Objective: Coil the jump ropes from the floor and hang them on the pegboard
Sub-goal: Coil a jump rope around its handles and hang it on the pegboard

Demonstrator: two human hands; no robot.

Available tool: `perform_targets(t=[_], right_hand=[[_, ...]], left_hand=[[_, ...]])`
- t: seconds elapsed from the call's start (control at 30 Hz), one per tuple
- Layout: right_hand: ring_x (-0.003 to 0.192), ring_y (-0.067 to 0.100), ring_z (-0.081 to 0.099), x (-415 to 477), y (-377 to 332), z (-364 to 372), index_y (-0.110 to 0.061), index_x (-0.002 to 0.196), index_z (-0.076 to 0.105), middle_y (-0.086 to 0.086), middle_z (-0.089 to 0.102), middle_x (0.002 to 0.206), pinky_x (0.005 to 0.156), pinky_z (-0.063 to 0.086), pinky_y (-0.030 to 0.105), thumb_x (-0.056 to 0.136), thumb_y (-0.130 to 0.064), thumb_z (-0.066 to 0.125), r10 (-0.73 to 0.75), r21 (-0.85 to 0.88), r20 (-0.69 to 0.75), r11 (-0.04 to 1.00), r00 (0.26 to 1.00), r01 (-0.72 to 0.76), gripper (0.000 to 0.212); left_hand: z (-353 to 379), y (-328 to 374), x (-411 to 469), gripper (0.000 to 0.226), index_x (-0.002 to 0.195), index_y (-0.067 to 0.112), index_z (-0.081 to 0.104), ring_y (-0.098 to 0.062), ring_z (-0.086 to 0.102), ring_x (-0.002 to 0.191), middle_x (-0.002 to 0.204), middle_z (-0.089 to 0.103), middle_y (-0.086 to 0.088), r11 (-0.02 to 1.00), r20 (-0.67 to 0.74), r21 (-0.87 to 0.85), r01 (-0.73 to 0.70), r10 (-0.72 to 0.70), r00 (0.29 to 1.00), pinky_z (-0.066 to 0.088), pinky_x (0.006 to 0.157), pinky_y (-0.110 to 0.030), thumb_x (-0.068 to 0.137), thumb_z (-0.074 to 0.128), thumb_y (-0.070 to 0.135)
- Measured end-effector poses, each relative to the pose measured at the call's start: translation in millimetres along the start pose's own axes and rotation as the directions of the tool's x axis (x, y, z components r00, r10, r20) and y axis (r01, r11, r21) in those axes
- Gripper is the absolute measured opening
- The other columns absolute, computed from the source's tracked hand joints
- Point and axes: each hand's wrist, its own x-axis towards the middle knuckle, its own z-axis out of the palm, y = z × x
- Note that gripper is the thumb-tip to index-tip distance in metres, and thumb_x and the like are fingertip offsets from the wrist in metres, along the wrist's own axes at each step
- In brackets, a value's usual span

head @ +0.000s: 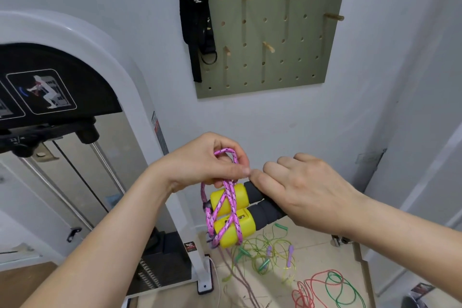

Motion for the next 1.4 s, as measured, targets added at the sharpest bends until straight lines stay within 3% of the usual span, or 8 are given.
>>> perform_targets(t=[0.3, 0.47, 0.67, 0.83, 1.0, 1.2, 1.3, 1.4], right_hand=[[0.047, 0.026, 0.049, -9, 61, 0, -0.013, 0.087, 0.056, 0.0, 0.049, 0.064, 0.045, 0.016, 0.024, 0.045, -0.005, 0.07, 0.36, -0.144, 0.234, 0.931, 0.903, -0.334, 0.045], [0.072, 0.022, 0.056, -2, 53, -10, -0.025, 0.104, 0.04, -0.008, 0.044, 0.082, 0.043, 0.017, 0.028, 0.074, -0.021, 0.052, 0.288, 0.008, 0.299, 0.953, 0.91, -0.304, 0.033], [0.078, 0.025, 0.056, 3, 49, -14, -0.027, 0.115, 0.037, -0.005, 0.045, 0.099, 0.053, 0.036, 0.033, 0.077, -0.023, 0.053, 0.392, 0.135, 0.409, 0.867, 0.824, -0.48, 0.042], [0.078, 0.026, 0.056, -2, 50, -12, -0.031, 0.118, 0.038, -0.005, 0.048, 0.095, 0.059, 0.044, 0.036, 0.072, -0.023, 0.057, 0.486, 0.237, 0.446, 0.746, 0.752, -0.623, 0.05], [0.077, 0.023, 0.056, 0, 41, -2, -0.03, 0.103, 0.044, -0.007, 0.055, 0.085, 0.063, 0.046, 0.036, 0.066, -0.017, 0.06, 0.496, 0.382, 0.599, 0.513, 0.629, -0.769, 0.042], [0.061, 0.02, 0.047, 6, 22, 23, -0.016, 0.108, 0.054, 0.005, 0.052, 0.079, 0.055, 0.037, 0.028, 0.064, -0.005, 0.07, 0.319, 0.547, 0.817, -0.165, 0.481, -0.82, 0.048], [0.072, 0.028, 0.058, 4, 11, 39, -0.02, 0.112, 0.052, 0.008, 0.061, 0.089, 0.061, 0.044, 0.035, 0.059, -0.016, 0.066, 0.368, 0.487, 0.822, -0.061, 0.434, -0.871, 0.055], [0.086, 0.029, 0.06, 3, -1, 46, -0.023, 0.12, 0.041, 0.002, 0.06, 0.1, 0.062, 0.041, 0.032, 0.074, -0.022, 0.06, 0.489, 0.273, 0.716, 0.461, 0.498, -0.844, 0.05]], left_hand=[[-49, -69, -42, 0.05, 0.075, 0.015, 0.069, -0.027, 0.069, 0.093, 0.088, 0.071, -0.014, 0.994, 0.194, 0.018, 0.111, -0.112, 0.974, 0.053, 0.083, -0.041, 0.067, 0.073, 0.064], [-23, -72, -19, 0.091, 0.134, 0.027, 0.043, -0.007, 0.046, 0.13, 0.135, 0.056, 0.01, 0.99, -0.022, -0.131, -0.047, 0.044, 0.999, 0.033, 0.11, -0.037, 0.057, 0.085, 0.053], [43, -58, 23, 0.059, 0.099, 0.016, 0.064, -0.012, 0.055, 0.059, 0.069, 0.059, 0.002, 0.78, -0.194, -0.584, -0.225, 0.135, 0.972, 0.052, 0.066, -0.026, 0.058, 0.084, 0.055], [49, -67, 32, 0.023, 0.066, 0.018, 0.068, -0.001, 0.019, 0.041, 0.048, 0.027, 0.011, 0.633, -0.273, -0.732, -0.253, 0.067, 0.96, 0.019, 0.036, -0.012, 0.081, 0.068, 0.035], [59, -73, 45, 0.031, 0.069, 0.024, 0.06, -0.008, 0.049, 0.071, 0.078, 0.055, 0.008, 0.985, -0.599, -0.121, -0.125, 0.028, 0.8, 0.036, 0.063, -0.018, 0.098, 0.049, 0.026], [69, -82, 55, 0.019, 0.105, 0.013, 0.051, -0.037, 0.061, 0.088, 0.089, 0.065, -0.012, 0.837, -0.605, 0.474, 0.274, 0.083, 0.792, 0.038, 0.067, -0.035, 0.102, 0.034, 0.02], [80, -73, 50, 0.029, 0.123, 0.0, 0.04, -0.036, 0.061, 0.104, 0.113, 0.062, -0.016, 0.422, -0.446, 0.796, 0.434, -0.077, 0.892, 0.041, 0.07, -0.035, 0.094, 0.041, 0.003], [92, -58, 46, 0.031, 0.119, -0.002, 0.049, -0.032, 0.059, 0.107, 0.116, 0.058, -0.015, 0.186, -0.257, 0.944, 0.274, -0.111, 0.96, 0.045, 0.074, -0.035, 0.089, 0.041, -0.007]])
